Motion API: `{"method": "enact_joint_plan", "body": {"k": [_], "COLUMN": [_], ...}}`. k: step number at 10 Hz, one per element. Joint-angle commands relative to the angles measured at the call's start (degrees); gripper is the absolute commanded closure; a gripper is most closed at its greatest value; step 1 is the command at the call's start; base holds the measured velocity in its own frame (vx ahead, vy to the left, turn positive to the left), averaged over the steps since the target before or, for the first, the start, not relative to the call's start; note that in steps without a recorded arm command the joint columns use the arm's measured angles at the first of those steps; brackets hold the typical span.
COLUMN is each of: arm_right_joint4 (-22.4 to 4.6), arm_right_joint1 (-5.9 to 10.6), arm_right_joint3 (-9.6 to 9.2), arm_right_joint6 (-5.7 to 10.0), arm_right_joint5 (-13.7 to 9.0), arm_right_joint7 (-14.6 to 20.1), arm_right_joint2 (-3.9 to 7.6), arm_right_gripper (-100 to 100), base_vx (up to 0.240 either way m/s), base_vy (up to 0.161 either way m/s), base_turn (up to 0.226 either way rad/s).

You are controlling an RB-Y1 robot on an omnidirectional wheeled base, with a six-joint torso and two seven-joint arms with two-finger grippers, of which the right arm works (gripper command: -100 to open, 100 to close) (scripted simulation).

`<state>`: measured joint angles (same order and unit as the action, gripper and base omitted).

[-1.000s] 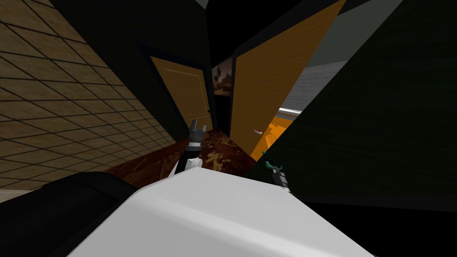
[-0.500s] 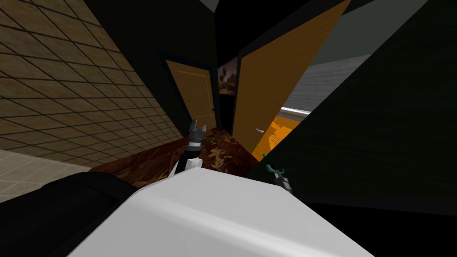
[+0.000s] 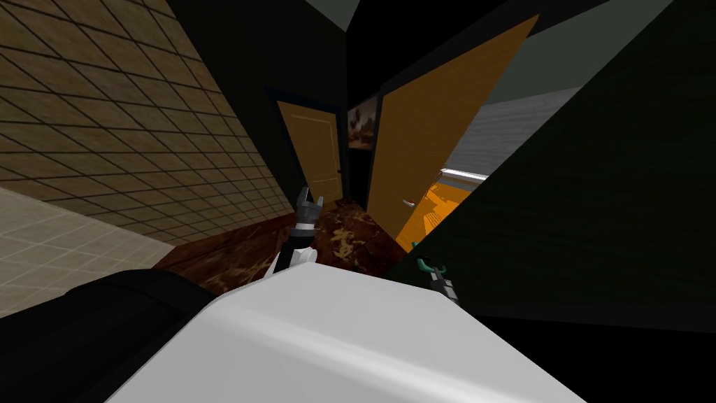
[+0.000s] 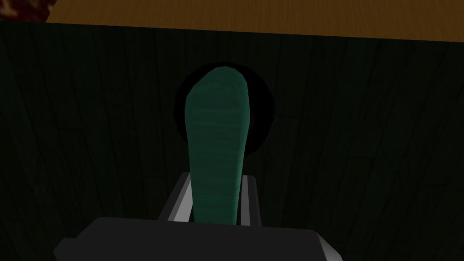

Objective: Pull the door open

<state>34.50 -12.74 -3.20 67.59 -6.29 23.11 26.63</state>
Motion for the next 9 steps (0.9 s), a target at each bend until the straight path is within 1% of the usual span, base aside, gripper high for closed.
{"method": "enact_joint_plan", "body": {"k": [1, 4, 9], "arm_right_joint4": [1.18, 0.62, -0.46], "arm_right_joint1": [0.16, 2.36, 6.62], "arm_right_joint3": [-0.58, -1.74, -3.99], "arm_right_joint6": [-1.39, -3.06, -6.30], "arm_right_joint5": [-0.89, -2.84, -6.63], "arm_right_joint7": [-0.68, -1.96, -4.46], "arm_right_joint2": [-0.11, -0.39, -0.92], "arm_right_gripper": [100, 100, 100], "base_vx": [-0.200, -0.208, -0.208], "base_vy": [-0.025, -0.043, -0.057], "base_turn": [0.137, 0.141, 0.158]}}
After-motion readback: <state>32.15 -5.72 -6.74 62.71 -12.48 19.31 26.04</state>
